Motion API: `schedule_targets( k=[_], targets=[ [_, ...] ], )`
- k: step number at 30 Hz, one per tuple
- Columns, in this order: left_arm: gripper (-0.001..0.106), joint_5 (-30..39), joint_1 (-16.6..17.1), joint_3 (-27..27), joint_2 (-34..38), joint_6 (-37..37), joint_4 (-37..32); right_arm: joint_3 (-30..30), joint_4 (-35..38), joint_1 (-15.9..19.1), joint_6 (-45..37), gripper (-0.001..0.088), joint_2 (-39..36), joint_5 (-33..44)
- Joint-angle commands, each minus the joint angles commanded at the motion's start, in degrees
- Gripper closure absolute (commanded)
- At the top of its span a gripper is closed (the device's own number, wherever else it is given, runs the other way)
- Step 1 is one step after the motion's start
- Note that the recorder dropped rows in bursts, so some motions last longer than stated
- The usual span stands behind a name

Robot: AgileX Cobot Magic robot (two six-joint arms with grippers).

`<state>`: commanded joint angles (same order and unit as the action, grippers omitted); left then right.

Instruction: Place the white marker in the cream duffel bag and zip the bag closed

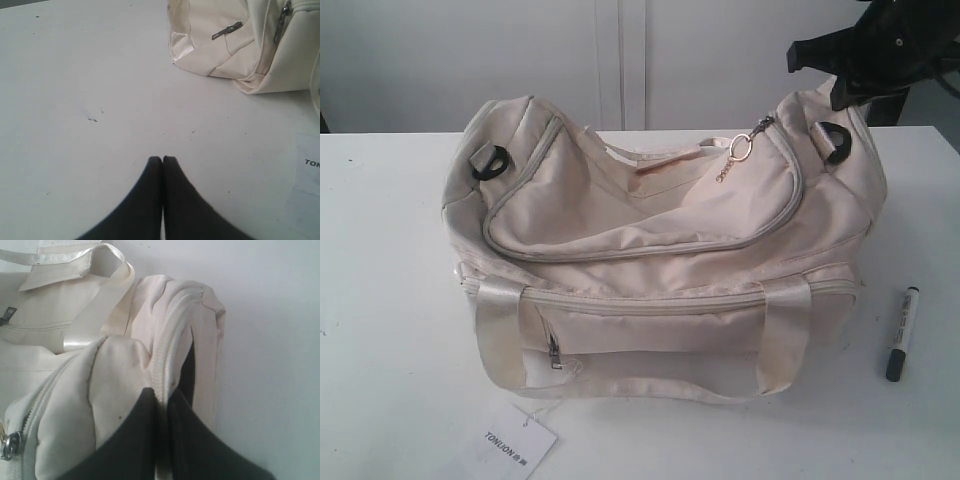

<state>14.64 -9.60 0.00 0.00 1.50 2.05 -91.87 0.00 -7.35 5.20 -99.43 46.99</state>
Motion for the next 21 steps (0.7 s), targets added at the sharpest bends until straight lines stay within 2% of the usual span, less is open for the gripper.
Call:
schedule_targets(
  k=[9, 17, 21],
  targets=[
    [0.105, -0.73, 0.0, 0.0, 0.0, 0.0, 0.0, 0.0, 0.0, 0.0, 0.0, 0.0868, 0.0, 0.0],
    [0.105, -10.52, 0.0, 0.0, 0.0, 0.0, 0.0, 0.0, 0.0, 0.0, 0.0, 0.0868, 0.0, 0.0],
    [0.105, -11.66, 0.0, 0.0, 0.0, 0.0, 0.0, 0.0, 0.0, 0.0, 0.0, 0.0868, 0.0, 0.0]
  ],
)
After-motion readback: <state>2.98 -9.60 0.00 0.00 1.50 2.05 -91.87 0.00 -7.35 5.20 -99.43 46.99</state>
